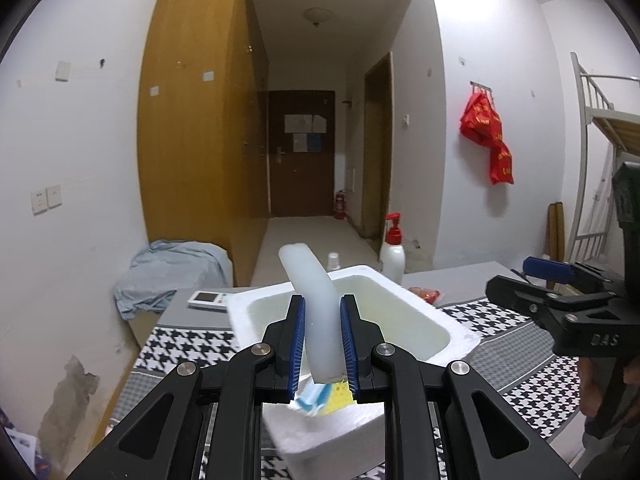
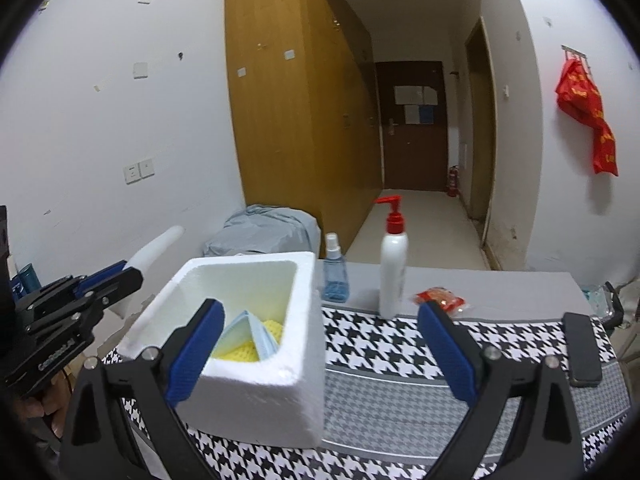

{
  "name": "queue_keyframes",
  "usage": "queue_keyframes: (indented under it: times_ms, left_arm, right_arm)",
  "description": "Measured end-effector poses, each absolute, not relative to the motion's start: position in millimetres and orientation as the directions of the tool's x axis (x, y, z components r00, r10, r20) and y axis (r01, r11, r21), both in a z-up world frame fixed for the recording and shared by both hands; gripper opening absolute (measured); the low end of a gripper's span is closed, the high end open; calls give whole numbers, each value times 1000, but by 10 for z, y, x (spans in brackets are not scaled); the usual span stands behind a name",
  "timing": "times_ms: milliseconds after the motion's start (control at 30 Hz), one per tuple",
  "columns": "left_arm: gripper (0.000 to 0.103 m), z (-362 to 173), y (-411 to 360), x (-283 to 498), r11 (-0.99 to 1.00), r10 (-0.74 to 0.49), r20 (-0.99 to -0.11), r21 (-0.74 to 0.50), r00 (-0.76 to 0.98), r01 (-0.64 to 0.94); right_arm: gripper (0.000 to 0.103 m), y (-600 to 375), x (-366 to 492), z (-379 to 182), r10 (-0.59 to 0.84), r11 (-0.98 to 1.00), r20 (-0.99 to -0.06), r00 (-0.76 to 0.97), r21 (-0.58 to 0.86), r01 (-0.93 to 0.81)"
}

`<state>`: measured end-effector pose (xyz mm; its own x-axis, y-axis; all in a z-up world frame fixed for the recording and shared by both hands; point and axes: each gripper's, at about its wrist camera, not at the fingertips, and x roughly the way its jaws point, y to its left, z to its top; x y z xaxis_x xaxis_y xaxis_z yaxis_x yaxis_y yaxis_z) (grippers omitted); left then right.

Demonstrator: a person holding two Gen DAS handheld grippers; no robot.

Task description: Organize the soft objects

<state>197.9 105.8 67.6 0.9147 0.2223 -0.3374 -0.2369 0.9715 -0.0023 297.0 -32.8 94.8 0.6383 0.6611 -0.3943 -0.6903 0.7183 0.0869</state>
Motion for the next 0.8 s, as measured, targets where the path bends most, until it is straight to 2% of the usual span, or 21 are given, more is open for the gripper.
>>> queue_keyframes:
  times_ms: [367, 533, 600, 633, 667, 700, 733, 767, 800]
  left_arm:
    - [19, 576, 981, 2348, 981, 176, -392, -9, 903, -195]
    - [24, 493, 1022, 2477, 980, 173, -418, -16, 892, -197]
    - [31, 472, 1024, 2513, 980, 178, -421, -7, 889, -199]
    - [41, 461, 1016, 2527, 980, 180, -424, -2, 887, -200]
    - [56, 456, 1009, 2531, 981, 175, -423, -4, 889, -195]
    - [65, 455, 1012, 2534, 982, 171, -417, -7, 893, -191]
    - [81, 457, 1006, 2516, 981, 173, -408, -7, 896, -193]
    - [87, 466, 998, 2488, 980, 181, -392, -5, 902, -199]
    - [89, 474, 993, 2463, 979, 185, -380, -8, 906, -203]
  right_arm:
    - [99, -566, 2990, 862, 621, 760, -400, 674, 96, -643]
    - [99, -642, 2966, 812, 612, 769, -400, 682, 100, -631]
    - [99, -669, 2950, 790, 607, 773, -401, 686, 96, -627]
    - [99, -685, 2943, 783, 603, 776, -401, 690, 93, -624]
    - [99, -698, 2939, 775, 598, 780, -401, 694, 92, -619]
    - [99, -716, 2941, 769, 597, 782, -401, 695, 94, -617]
    - [99, -733, 2945, 764, 596, 783, -401, 696, 97, -614]
    - [99, -749, 2950, 759, 594, 785, -400, 698, 100, -611]
    - [99, -766, 2959, 755, 592, 788, -400, 700, 103, -607]
